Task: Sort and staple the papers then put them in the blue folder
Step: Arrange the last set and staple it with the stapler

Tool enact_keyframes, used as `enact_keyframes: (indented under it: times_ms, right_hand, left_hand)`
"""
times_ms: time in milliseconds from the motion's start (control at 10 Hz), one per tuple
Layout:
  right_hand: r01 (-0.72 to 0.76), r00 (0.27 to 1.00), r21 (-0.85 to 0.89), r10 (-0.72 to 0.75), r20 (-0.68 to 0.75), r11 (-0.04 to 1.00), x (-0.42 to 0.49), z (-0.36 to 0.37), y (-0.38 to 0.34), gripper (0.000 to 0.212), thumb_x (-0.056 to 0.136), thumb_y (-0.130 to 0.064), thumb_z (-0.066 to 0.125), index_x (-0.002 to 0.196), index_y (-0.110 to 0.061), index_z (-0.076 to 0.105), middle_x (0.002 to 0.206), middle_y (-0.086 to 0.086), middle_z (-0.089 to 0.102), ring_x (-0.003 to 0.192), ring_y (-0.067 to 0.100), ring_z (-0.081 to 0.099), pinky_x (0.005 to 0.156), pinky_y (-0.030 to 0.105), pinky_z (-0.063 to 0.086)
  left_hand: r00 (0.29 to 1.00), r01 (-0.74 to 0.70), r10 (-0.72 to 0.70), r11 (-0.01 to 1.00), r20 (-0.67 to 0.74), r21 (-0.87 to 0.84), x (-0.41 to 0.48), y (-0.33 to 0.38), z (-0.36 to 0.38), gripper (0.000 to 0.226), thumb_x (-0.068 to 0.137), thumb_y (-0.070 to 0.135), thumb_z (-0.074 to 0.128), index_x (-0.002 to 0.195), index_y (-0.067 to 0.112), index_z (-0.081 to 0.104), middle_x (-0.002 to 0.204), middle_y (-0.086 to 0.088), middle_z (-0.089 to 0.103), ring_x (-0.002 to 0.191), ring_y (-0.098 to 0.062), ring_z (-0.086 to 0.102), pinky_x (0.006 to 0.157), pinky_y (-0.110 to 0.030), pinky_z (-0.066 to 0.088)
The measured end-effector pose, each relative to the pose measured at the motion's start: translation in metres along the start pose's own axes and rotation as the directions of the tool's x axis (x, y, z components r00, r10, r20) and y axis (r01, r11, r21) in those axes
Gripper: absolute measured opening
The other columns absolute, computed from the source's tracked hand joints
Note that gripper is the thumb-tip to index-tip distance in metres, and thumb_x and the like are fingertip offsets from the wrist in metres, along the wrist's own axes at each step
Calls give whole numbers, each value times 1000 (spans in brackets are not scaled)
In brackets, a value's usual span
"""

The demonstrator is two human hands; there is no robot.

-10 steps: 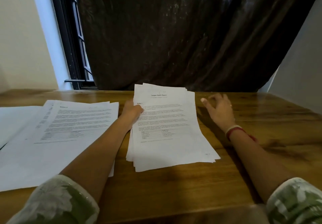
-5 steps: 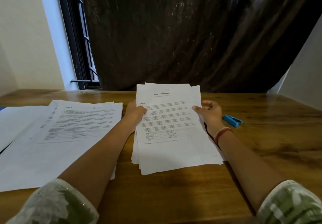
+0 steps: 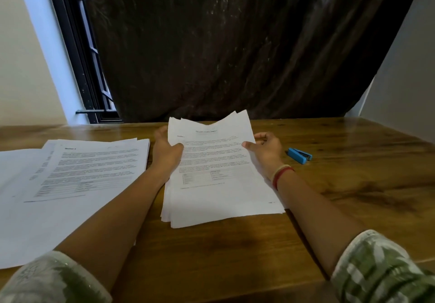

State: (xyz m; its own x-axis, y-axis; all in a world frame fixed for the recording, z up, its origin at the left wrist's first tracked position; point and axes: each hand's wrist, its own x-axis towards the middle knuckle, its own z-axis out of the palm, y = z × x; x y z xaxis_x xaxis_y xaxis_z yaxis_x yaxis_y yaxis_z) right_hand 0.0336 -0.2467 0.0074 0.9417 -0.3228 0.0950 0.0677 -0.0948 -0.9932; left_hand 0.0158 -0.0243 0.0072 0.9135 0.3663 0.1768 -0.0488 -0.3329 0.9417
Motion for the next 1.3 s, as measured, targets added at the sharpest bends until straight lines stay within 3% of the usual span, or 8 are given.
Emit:
enact_keyframes:
  times_ms: [200, 400, 600, 800, 1000, 1100, 1200, 1300]
  right_hand:
    - [-15, 1000, 6, 15, -13, 1000, 1, -1, 0, 11, 85, -14, 74, 87, -14, 63, 84, 1, 65, 76, 11, 59, 59, 18, 43]
    - [-1, 1000, 32, 0, 24, 1000, 4, -6, 3, 9, 95, -22, 61, 91, -15, 64, 84, -1, 63, 72, 11, 58, 50, 11, 44]
    - [159, 987, -172, -161, 0, 972, 11, -19, 8, 12, 90, -25, 62, 79, -30, 64, 90, 0, 69, 84, 16, 61, 88, 40, 54]
    - [-51, 998, 29, 51, 29, 998, 14, -38, -7, 11, 93, -4, 55, 94, -14, 61, 103, 13, 68, 85, 21, 63, 79, 36, 55]
    - [-178, 963, 6, 173, 208, 984, 16, -39, -10, 23, 85, -6, 60, 107, -6, 67, 111, 15, 69, 100, 30, 64, 94, 43, 51]
    - [-158, 961, -49, 165, 222, 986, 10, -31, -10, 13, 86, -1, 60, 92, -10, 67, 98, 14, 69, 92, 27, 64, 83, 35, 54]
    - [-119, 969, -112, 139, 203, 987, 13, -27, -8, 15, 88, 0, 59, 84, -13, 65, 95, 11, 69, 90, 26, 65, 80, 34, 54]
    - [-110, 966, -172, 146, 215, 979, 13, -26, -10, 18, 91, -1, 57, 84, -16, 63, 95, 6, 68, 86, 21, 63, 78, 32, 53]
  left_hand:
    - [994, -93, 97, 993, -52, 68, -1, -3, 4, 51, 95, 18, 58, 140, 25, 35, 134, 5, 51, 88, -8, 52, 57, -9, 35]
    - [993, -74, 77, 997, -87, 37, -2, -3, 5, 37, 100, 24, 50, 135, 24, 38, 115, 12, 54, 74, -6, 54, 54, -10, 35]
    - [993, -75, 76, 997, -89, 17, -2, -4, 3, 28, 102, 22, 43, 130, 22, 39, 112, 12, 50, 75, -5, 52, 59, -10, 37]
    - [995, -77, 80, 996, -58, 43, 0, -8, 3, 37, 100, 4, 42, 128, 28, 47, 137, 6, 49, 79, -5, 52, 57, -10, 40]
    - [998, -33, 30, 998, -50, -56, 11, -9, 3, 22, 102, 36, 41, 94, 27, 60, 90, 11, 60, 70, -8, 55, 59, -13, 41]
    - [999, -26, 24, 995, -28, -96, 16, -11, 2, 32, 100, 46, 42, 86, 24, 60, 85, 4, 65, 80, -16, 65, 79, -24, 53]
    - [1000, 7, -10, 993, -24, -114, 13, -10, 2, 50, 96, 62, 33, 99, 23, 65, 91, 6, 69, 84, -16, 66, 82, -31, 52]
    - [999, -1, -4, 993, -34, -119, 10, -9, 3, 38, 97, 53, 42, 103, 22, 62, 94, 5, 67, 86, -15, 64, 76, -26, 51]
